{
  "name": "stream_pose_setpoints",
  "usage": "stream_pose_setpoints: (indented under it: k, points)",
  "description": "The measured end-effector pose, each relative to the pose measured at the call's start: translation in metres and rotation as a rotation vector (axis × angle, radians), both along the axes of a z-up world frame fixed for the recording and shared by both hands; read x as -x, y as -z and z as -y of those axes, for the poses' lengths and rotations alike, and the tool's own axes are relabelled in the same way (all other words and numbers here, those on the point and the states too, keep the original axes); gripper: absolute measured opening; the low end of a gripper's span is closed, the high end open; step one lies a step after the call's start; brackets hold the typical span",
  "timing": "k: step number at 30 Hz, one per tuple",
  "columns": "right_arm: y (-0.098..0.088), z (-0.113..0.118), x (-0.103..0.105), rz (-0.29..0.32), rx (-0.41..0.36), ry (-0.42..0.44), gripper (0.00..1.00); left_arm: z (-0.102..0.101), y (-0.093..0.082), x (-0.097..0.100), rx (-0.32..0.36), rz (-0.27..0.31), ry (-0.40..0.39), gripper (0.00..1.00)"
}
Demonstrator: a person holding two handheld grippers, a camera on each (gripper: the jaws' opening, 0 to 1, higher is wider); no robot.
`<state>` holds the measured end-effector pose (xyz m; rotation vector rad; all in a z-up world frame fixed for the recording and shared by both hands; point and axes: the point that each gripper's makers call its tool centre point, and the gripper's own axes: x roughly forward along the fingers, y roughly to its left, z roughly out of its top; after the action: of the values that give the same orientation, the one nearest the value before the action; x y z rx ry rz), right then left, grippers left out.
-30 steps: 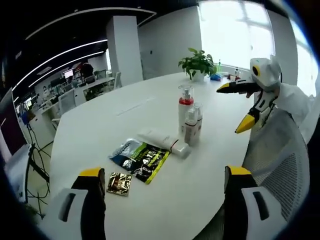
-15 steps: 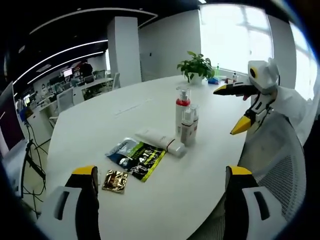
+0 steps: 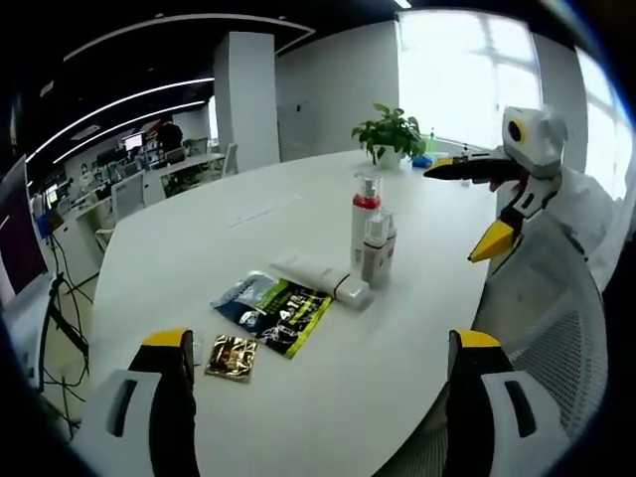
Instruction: Arrange the skincare products in the storage area until every visible bottle or jar stands upright without overlapping.
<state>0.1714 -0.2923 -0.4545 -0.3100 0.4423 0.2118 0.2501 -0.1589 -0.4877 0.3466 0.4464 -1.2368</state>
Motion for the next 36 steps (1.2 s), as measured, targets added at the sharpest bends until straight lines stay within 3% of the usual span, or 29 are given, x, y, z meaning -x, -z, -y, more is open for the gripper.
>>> stream_pose_setpoints:
  k: [5, 9, 11, 14, 15, 17, 18, 23, 27, 32, 36]
  points:
    - [0.001, -0.03, -0.008, -0.02, 0.061, -0.106, 0.77, -0.005, -0.001, -0.005, 0.01, 0.002, -0.006, 0.99]
    - [0.011, -0.052, -0.022, -0.028, 0.011, -0.165, 0.65, -0.006, 0.0, -0.004, 0.015, -0.001, -0.007, 0.99]
    - [0.018, -0.059, -0.026, -0.049, -0.027, -0.175, 0.61, -0.007, 0.001, -0.005, 0.021, -0.005, -0.009, 0.99]
    - [0.027, -0.059, -0.037, -0.047, -0.001, -0.136, 0.53, -0.009, 0.0, -0.005, 0.025, -0.008, -0.014, 0.99]
    - [0.033, -0.054, -0.042, -0.056, 0.043, -0.114, 0.5, -0.01, 0.001, -0.005, 0.026, -0.012, -0.015, 0.99]
    - [0.041, -0.051, -0.047, -0.064, 0.084, -0.09, 0.55, -0.012, 0.002, -0.005, 0.026, -0.014, -0.017, 0.99]
    - [0.055, -0.049, -0.046, -0.123, 0.104, -0.073, 0.57, -0.012, 0.003, -0.005, 0.024, -0.015, -0.016, 0.99]
    - [0.083, -0.055, -0.061, -0.172, 0.168, -0.088, 0.61, -0.013, 0.002, -0.006, 0.03, -0.024, -0.02, 0.99]
    - [0.107, -0.057, -0.074, -0.255, 0.214, -0.113, 0.65, -0.014, 0.002, -0.007, 0.042, -0.033, -0.024, 0.99]
    - [0.109, -0.055, -0.096, -0.287, 0.235, -0.129, 0.64, -0.018, 0.003, -0.007, 0.05, -0.047, -0.031, 0.99]
    - [0.107, -0.043, -0.11, -0.318, 0.207, -0.102, 0.63, -0.022, 0.005, -0.009, 0.059, -0.059, -0.038, 0.99]
